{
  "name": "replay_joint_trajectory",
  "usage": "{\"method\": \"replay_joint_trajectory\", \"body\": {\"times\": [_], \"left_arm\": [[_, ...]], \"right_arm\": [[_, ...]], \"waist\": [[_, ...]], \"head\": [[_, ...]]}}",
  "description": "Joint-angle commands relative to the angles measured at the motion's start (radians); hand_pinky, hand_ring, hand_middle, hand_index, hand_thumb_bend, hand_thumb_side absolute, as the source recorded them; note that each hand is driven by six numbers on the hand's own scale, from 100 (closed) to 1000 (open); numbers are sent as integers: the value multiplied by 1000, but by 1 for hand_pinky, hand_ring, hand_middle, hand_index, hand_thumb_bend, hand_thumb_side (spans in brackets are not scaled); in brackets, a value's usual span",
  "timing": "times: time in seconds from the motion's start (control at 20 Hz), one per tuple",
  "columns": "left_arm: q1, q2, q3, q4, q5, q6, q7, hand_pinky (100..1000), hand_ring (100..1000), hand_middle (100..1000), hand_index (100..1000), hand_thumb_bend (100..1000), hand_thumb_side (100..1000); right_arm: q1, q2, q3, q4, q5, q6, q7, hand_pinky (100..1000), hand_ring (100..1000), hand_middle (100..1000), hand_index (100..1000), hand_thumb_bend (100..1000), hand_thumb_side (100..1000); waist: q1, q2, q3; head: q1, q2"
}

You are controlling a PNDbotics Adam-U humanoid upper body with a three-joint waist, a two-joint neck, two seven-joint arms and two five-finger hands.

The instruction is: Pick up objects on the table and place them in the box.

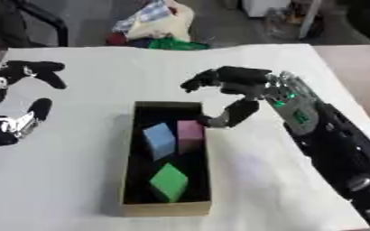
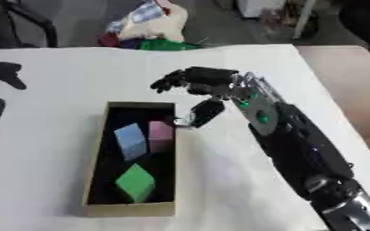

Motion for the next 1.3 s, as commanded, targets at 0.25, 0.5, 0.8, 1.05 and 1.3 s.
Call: {"method": "replay_joint_trajectory", "body": {"times": [0.25,0.5,0.8,1.05,1.3], "left_arm": [[8,27,19,-35,11,3,7,856,704,648,931,100,693],[31,21,27,-57,24,7,20,853,703,648,930,100,690],[64,9,35,-89,46,16,36,849,701,643,926,100,700],[91,-9,42,-92,59,25,50,845,697,638,925,100,703],[122,-33,47,-102,78,35,68,842,695,633,924,100,712]], "right_arm": [[30,-30,-81,-92,30,42,-121,807,824,786,972,216,601],[75,-6,-124,-152,48,70,-203,790,810,757,960,177,602],[151,41,-173,-214,71,117,-315,767,802,737,946,135,593],[214,72,-210,-248,67,151,-390,748,795,717,935,111,587],[265,102,-238,-279,50,177,-443,735,788,702,919,100,586]], "waist": [[4,-15,-21],[3,-11,-29],[4,-2,-39],[4,7,-46],[5,12,-61]], "head": [[34,12],[76,22],[124,41],[145,48],[156,47]]}}
